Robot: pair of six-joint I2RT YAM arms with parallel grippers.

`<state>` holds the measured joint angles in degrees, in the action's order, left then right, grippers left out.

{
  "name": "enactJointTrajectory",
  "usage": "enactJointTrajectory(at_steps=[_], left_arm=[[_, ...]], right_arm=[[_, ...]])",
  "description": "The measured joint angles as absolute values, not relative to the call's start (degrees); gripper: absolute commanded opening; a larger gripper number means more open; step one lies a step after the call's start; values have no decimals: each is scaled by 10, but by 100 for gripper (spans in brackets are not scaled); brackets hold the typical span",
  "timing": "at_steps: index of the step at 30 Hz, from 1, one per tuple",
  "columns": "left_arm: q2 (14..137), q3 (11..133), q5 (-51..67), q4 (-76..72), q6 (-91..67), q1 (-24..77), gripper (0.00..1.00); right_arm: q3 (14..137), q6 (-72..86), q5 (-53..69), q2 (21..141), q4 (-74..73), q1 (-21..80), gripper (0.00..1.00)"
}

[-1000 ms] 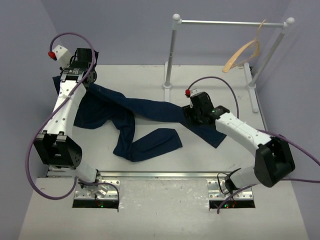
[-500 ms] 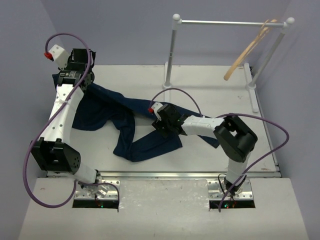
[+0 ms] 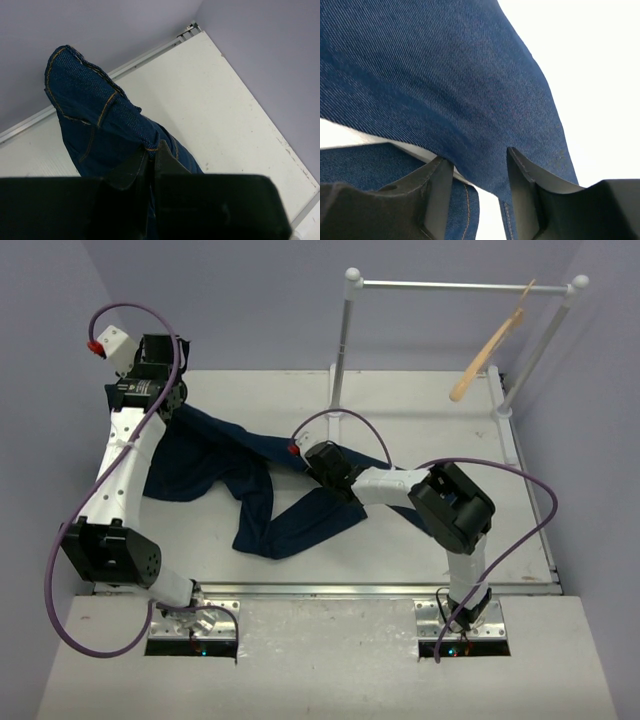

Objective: Place the trousers on the hanger
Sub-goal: Flatten out the trousers at the center of the board.

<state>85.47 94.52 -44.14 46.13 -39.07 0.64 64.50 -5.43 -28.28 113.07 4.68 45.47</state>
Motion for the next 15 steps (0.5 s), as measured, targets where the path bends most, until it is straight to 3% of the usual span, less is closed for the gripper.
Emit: enactJointTrajectory(at_steps=[3,5,11,15], left_arm=[[855,945,-441,461,-390,6,0],[854,945,-442,461,-389,6,0],[848,944,-441,462,-385,7,0],[835,931,-444,460,-382,7,0]], right_arm=[[653,-60,-282,1137,47,453,7],[656,-59,-280,1144,47,450,0],[644,-64,-279,1138,49,440,0],[603,-70,-276,1070,34,440,0]])
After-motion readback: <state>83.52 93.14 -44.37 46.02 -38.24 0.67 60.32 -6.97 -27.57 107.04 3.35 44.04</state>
